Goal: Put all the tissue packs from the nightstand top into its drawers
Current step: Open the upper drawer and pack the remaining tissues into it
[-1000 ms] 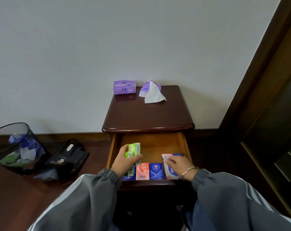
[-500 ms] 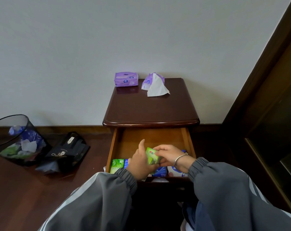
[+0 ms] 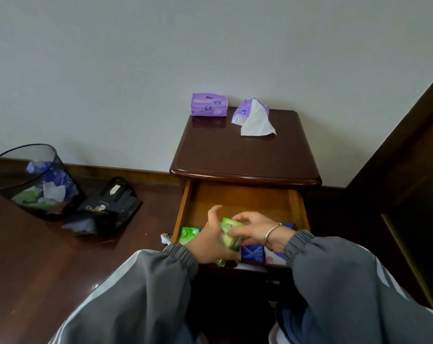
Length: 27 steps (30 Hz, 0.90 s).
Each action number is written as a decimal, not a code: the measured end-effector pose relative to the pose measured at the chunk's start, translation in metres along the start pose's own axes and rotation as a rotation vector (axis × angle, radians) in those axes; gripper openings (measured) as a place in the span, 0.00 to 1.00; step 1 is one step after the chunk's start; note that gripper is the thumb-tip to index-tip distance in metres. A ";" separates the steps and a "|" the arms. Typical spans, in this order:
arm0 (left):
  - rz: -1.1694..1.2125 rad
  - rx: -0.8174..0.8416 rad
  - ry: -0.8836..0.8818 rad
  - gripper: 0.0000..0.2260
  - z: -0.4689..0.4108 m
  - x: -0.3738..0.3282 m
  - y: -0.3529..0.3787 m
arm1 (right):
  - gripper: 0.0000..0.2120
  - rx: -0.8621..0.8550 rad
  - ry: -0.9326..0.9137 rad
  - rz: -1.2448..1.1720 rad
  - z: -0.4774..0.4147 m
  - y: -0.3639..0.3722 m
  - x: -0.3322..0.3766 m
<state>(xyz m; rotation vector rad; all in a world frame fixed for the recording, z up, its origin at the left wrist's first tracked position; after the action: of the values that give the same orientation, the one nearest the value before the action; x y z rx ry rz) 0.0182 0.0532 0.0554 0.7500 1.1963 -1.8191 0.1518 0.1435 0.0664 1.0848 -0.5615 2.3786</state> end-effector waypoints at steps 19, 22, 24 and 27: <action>-0.465 -0.492 -0.348 0.09 0.010 0.086 -0.033 | 0.30 -0.200 -0.080 0.371 -0.130 0.035 0.021; -0.470 -0.509 -0.362 0.08 0.008 0.086 -0.031 | 0.27 -0.225 -0.041 0.531 -0.138 0.032 0.028; -0.479 -0.513 -0.372 0.09 0.006 0.088 -0.029 | 0.25 -0.212 -0.041 0.575 -0.140 0.033 0.031; -0.486 -0.511 -0.387 0.10 0.006 0.090 -0.028 | 0.20 -0.105 -0.095 0.599 -0.143 0.044 0.029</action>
<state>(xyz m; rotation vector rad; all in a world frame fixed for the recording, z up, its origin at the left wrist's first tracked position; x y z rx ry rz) -0.0504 0.0264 -0.0032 -0.1946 1.5665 -1.7937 0.0256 0.1914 -0.0056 1.0987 -1.1689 2.7560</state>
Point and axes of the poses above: each hand's wrist, its own z-axis away from the middle knuckle, its own y-axis out of the palm, x = y × z, the point moved 1 cm from there along -z, towards the middle knuckle, and after that the axes turned 4 degrees about x, right-handed, at the moved point
